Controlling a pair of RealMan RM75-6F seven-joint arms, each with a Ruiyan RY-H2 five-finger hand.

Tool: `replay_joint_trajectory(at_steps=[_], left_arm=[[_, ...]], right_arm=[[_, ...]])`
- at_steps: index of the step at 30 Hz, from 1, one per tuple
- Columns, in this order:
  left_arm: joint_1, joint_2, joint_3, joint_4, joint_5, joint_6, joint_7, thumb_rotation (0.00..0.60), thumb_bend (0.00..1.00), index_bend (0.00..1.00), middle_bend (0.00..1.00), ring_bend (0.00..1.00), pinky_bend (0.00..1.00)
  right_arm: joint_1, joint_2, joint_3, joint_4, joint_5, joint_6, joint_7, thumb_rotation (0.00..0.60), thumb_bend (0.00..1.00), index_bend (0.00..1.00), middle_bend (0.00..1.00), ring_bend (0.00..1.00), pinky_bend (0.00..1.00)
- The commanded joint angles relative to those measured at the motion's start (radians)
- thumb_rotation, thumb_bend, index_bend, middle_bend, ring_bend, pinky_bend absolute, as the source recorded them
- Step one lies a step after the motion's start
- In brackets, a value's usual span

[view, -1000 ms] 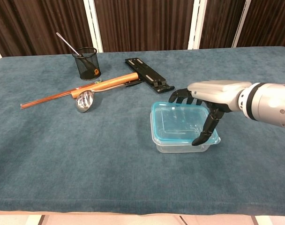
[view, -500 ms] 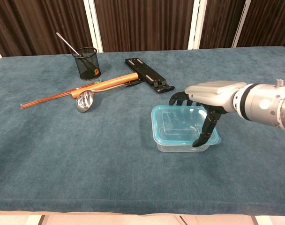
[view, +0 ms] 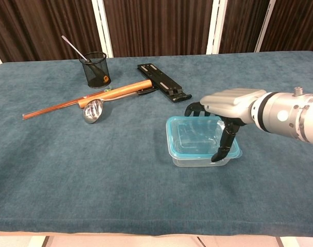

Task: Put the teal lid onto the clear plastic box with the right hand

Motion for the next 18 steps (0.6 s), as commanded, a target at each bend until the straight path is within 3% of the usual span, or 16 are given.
replay_joint_trajectory(at_steps=[1, 9, 18], left_arm=[[0.001, 0.0, 0.0, 0.0, -0.001, 0.001, -0.002, 0.6, 0.44, 0.0, 0.0, 0.0, 0.06], [0.0, 0.002, -0.001, 0.002, -0.001, 0.001, -0.008, 0.6, 0.44, 0.0, 0.0, 0.0, 0.06], [0.0, 0.002, -0.001, 0.003, 0.0, 0.004, -0.011, 0.6, 0.44, 0.0, 0.0, 0.0, 0.06]], right_arm=[[0.005, -0.005, 0.0, 0.003, 0.005, 0.003, -0.004, 0.6, 0.18, 0.81, 0.6, 0.55, 0.38], [0.012, -0.007, -0.007, 0.006, 0.025, 0.008, -0.016, 0.6, 0.18, 0.8, 0.6, 0.54, 0.38], [0.007, 0.002, -0.005, 0.002, 0.006, 0.021, 0.004, 0.6, 0.18, 0.68, 0.59, 0.47, 0.35]])
